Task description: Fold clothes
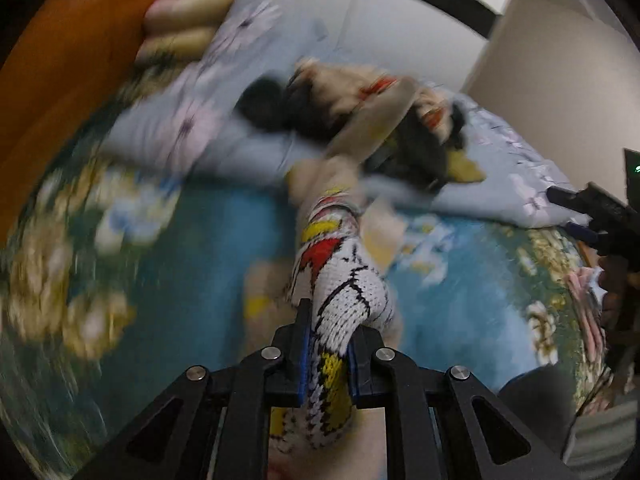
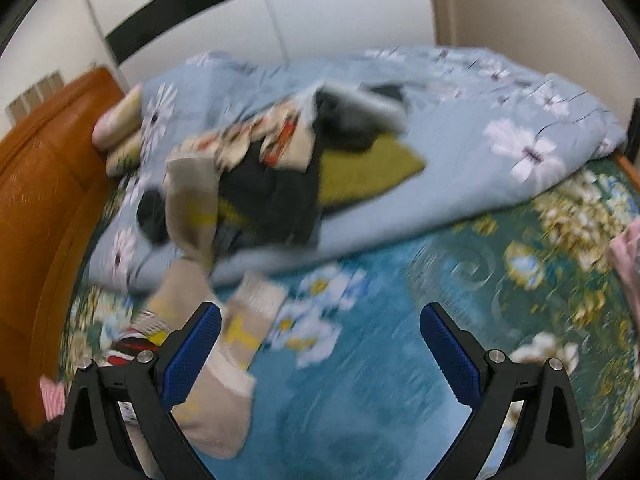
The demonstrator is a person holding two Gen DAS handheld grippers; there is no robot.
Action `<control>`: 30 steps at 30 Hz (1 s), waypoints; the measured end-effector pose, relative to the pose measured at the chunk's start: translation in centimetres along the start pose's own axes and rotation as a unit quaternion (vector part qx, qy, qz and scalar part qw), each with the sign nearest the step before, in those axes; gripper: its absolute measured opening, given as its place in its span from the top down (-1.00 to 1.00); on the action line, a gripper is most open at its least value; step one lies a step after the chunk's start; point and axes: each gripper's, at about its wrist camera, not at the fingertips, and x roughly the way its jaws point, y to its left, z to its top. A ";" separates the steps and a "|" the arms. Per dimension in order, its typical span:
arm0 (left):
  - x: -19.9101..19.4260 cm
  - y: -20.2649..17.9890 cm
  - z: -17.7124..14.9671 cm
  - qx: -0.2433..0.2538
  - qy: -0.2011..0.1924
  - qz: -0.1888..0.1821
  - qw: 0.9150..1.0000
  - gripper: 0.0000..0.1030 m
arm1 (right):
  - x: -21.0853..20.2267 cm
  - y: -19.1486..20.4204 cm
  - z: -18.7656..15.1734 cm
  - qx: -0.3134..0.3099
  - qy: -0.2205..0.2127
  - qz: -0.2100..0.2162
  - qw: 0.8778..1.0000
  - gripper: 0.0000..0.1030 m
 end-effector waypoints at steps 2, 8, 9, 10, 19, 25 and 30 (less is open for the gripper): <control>0.6 1.6 -1.0 -0.006 0.006 0.014 1.000 0.70 | 1.6 1.0 -1.5 -0.004 0.031 0.003 1.000 -0.94; 0.4 4.8 -2.3 -0.055 0.046 -0.035 0.997 0.60 | 6.7 2.5 -4.5 0.025 0.118 0.027 0.992 -0.94; 0.2 5.3 -2.0 -0.066 0.056 -0.050 0.995 0.56 | 7.5 2.8 -5.0 0.030 0.132 0.031 0.990 -0.94; -0.2 5.7 -1.8 -0.077 0.063 -0.064 0.993 0.54 | 8.3 3.0 -5.5 0.035 0.147 0.035 0.988 -0.94; -3.4 5.9 2.7 -0.052 0.061 -0.144 0.986 -0.18 | 13.9 3.9 -9.4 0.086 0.249 0.064 0.963 -0.90; 4.4 4.5 9.5 -0.059 0.074 -0.124 0.988 -0.25 | 16.0 4.1 -11.8 0.131 0.285 0.087 0.945 -0.88; 12.6 2.9 13.7 -0.084 0.138 -0.111 0.981 -0.25 | 16.3 3.2 -13.2 0.198 0.291 0.102 0.930 -0.73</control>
